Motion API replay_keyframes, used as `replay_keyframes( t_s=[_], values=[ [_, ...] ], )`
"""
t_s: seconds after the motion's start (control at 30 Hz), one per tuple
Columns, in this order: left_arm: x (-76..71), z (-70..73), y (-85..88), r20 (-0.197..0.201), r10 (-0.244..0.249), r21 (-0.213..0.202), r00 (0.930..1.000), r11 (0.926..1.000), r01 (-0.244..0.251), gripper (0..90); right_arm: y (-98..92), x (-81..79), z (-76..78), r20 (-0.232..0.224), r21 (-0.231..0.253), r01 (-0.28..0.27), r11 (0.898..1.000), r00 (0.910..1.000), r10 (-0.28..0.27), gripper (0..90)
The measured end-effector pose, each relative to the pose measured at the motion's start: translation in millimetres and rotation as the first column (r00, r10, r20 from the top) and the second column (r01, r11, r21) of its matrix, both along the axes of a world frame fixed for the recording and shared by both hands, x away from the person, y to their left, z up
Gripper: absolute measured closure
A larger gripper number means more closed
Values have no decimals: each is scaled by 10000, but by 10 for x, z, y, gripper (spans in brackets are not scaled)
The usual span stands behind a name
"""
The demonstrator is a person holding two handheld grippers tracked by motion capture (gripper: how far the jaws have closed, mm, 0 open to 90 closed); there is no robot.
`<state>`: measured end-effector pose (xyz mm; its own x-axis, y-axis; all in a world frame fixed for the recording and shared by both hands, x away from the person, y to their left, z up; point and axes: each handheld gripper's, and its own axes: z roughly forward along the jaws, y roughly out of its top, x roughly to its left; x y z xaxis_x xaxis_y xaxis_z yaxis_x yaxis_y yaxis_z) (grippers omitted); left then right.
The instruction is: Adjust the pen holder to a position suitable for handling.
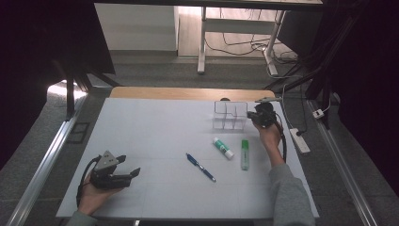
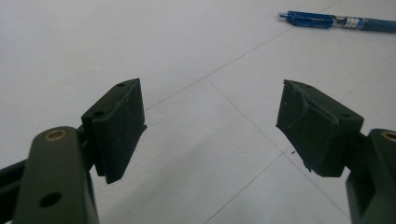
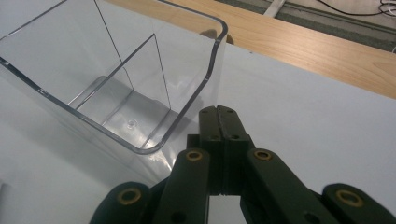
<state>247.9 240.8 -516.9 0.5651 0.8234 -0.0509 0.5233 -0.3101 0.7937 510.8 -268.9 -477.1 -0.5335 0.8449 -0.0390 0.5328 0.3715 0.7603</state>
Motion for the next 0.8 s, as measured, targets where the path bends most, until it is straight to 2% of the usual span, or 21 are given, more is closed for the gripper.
replay_keyframes(
  t_s=[0.4,0.8],
  values=[
    [-7,0,14,20,-14,-59,10000,10000,15,233,329,-4,52,26,-369,-488,9981,9988,489,892],
    [-12,1,11,41,-62,-30,10000,10000,62,234,575,-6,39,42,-503,-800,9955,9968,803,892]
  ],
)
